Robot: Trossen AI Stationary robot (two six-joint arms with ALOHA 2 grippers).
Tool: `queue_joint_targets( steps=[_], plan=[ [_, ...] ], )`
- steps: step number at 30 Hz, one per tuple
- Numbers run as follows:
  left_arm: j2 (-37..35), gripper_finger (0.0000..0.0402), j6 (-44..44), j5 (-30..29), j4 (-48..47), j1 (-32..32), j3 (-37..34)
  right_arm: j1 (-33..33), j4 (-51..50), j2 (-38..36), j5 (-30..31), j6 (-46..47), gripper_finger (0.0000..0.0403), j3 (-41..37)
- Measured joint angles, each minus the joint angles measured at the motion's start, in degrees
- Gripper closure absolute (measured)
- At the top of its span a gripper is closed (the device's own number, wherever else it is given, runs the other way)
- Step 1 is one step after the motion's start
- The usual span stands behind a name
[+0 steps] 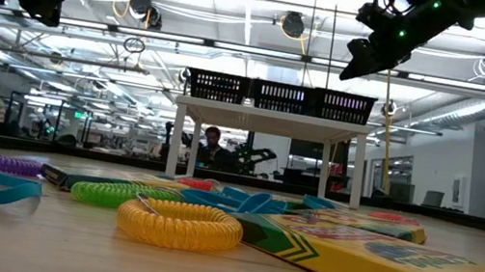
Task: Pick & Place Office Desk Supplies
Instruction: Put the blue rubber band into the right black bin on the shelf
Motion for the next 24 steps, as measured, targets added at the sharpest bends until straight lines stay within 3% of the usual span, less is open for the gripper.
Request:
queue_joint_targets(
  steps=[6, 15, 24],
  plan=[
    [-0.02, 0.0133, -0.04, -0.02, -0.02, 0.01, 0.02, 0.18, -0.24, 0.00, -0.49, 4.07, 0.0236, -0.02],
    [0.00, 0.0133, 0.05, -0.02, 0.00, 0.00, 0.00, 3.79, 0.66, 0.00, -14.87, 4.38, 0.0242, -0.03],
    [-0.01, 0.0133, -0.06, -0.01, 0.00, 0.01, 0.01, 12.50, 0.65, 0.01, -22.58, 4.39, 0.0245, -0.04]
  ],
)
